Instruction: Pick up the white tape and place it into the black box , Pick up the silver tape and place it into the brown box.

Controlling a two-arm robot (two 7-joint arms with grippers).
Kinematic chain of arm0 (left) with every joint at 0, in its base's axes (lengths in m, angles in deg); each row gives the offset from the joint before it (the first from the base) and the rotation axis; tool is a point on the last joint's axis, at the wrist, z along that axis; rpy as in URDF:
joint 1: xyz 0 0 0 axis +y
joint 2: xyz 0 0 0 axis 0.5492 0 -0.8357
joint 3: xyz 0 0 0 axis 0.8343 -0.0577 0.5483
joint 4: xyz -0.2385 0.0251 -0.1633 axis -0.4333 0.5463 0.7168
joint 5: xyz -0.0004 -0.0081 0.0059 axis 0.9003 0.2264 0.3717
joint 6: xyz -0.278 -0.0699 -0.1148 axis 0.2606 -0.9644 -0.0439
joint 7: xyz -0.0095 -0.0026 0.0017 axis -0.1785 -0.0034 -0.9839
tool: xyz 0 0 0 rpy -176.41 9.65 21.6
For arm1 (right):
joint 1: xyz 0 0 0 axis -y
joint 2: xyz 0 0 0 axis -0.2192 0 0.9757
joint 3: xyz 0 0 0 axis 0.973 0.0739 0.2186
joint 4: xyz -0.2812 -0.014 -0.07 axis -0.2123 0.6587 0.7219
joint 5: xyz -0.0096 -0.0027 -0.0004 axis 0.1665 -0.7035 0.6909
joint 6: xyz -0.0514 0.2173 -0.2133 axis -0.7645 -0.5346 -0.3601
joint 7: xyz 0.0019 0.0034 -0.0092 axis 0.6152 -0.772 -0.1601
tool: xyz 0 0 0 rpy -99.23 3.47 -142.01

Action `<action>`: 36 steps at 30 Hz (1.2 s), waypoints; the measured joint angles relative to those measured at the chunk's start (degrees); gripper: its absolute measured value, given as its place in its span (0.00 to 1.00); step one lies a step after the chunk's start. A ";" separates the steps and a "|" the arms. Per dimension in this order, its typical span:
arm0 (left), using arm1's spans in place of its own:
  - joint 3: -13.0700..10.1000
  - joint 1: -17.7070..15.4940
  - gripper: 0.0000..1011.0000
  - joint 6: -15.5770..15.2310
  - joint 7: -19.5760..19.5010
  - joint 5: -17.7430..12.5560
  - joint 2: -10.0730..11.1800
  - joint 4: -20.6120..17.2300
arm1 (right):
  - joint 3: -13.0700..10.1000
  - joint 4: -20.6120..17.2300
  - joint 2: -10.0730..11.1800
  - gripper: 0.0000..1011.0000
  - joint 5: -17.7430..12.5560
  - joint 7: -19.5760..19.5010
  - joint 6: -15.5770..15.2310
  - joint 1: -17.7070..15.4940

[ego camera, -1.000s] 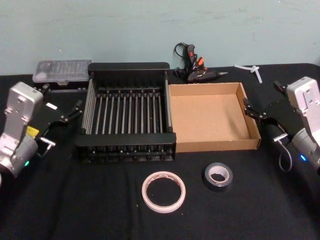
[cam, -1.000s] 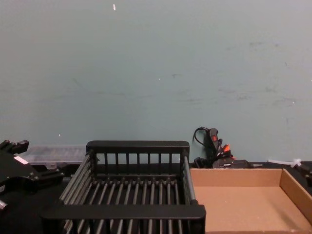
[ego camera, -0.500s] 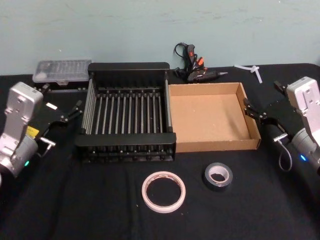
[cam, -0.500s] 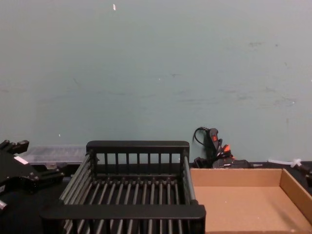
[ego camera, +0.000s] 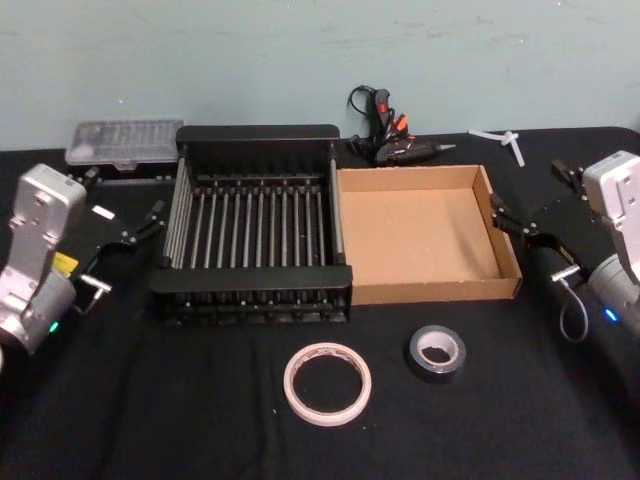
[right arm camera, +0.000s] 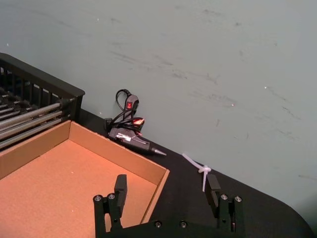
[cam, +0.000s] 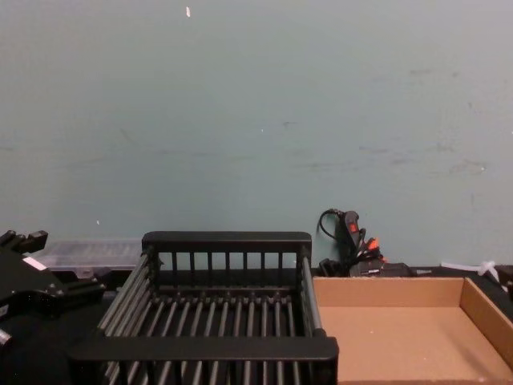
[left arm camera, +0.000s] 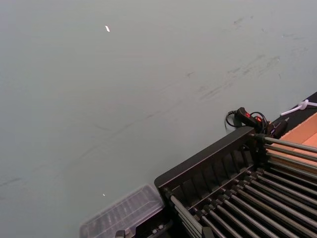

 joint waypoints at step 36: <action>0.00 0.00 0.99 0.00 0.00 0.00 0.00 0.00 | -6.63 -23.01 1.81 0.99 -9.31 5.73 -17.11 -16.78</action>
